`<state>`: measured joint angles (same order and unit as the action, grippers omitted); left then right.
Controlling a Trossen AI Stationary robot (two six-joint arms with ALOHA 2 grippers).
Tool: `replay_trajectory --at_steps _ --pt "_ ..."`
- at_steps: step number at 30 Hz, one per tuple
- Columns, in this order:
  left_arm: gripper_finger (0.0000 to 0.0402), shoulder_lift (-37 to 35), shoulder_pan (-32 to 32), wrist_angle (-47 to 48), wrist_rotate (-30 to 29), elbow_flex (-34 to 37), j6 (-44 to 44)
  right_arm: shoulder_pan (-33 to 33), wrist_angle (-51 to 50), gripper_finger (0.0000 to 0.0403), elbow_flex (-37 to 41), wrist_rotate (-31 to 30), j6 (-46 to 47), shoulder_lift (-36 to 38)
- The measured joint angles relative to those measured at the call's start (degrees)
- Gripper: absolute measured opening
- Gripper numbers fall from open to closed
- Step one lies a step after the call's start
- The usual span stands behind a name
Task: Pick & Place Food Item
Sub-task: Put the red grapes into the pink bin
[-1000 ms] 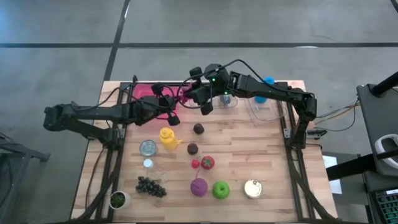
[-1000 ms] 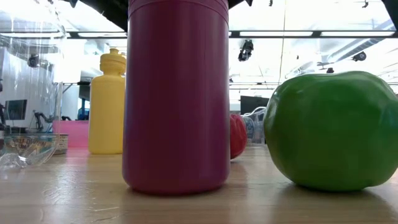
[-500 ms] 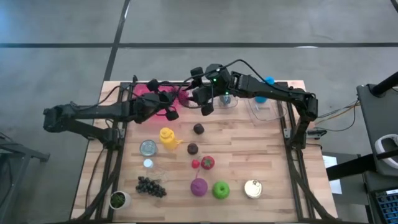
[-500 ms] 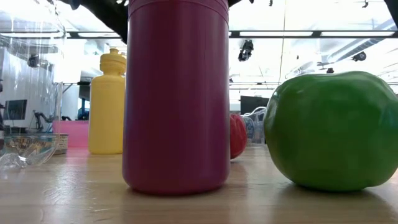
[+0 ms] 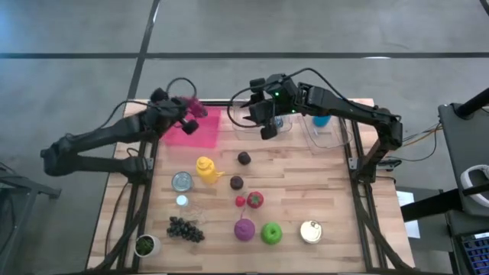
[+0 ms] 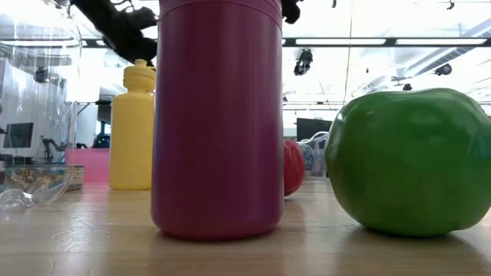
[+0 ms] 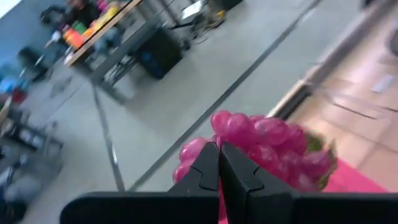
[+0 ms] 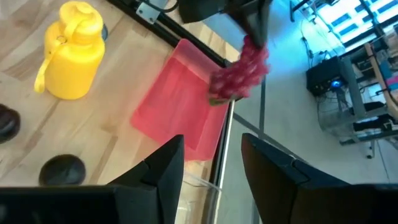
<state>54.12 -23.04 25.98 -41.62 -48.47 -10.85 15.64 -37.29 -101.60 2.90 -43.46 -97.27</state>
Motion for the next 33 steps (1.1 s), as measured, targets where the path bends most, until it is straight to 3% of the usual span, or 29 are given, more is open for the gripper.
replay_trajectory --at_steps 7,15,26,33 --pt "0.0000 -1.6 -9.6 3.4 0.0 0.0 10.4 0.0 -0.4 0.0145 0.0 0.1 0.0 0.0" --pt "0.0000 3.3 -16.7 4.1 0.0 0.1 19.7 0.0 -0.4 0.0136 0.0 0.1 0.0 -0.2" --pt "0.0000 13.1 -19.4 1.8 0.1 0.1 22.2 0.0 -0.3 0.0143 0.0 0.1 -0.2 -0.2" --pt "0.0000 17.0 -19.4 -2.9 7.0 0.1 23.1 0.0 -0.3 0.0143 0.0 0.1 0.0 -0.2"
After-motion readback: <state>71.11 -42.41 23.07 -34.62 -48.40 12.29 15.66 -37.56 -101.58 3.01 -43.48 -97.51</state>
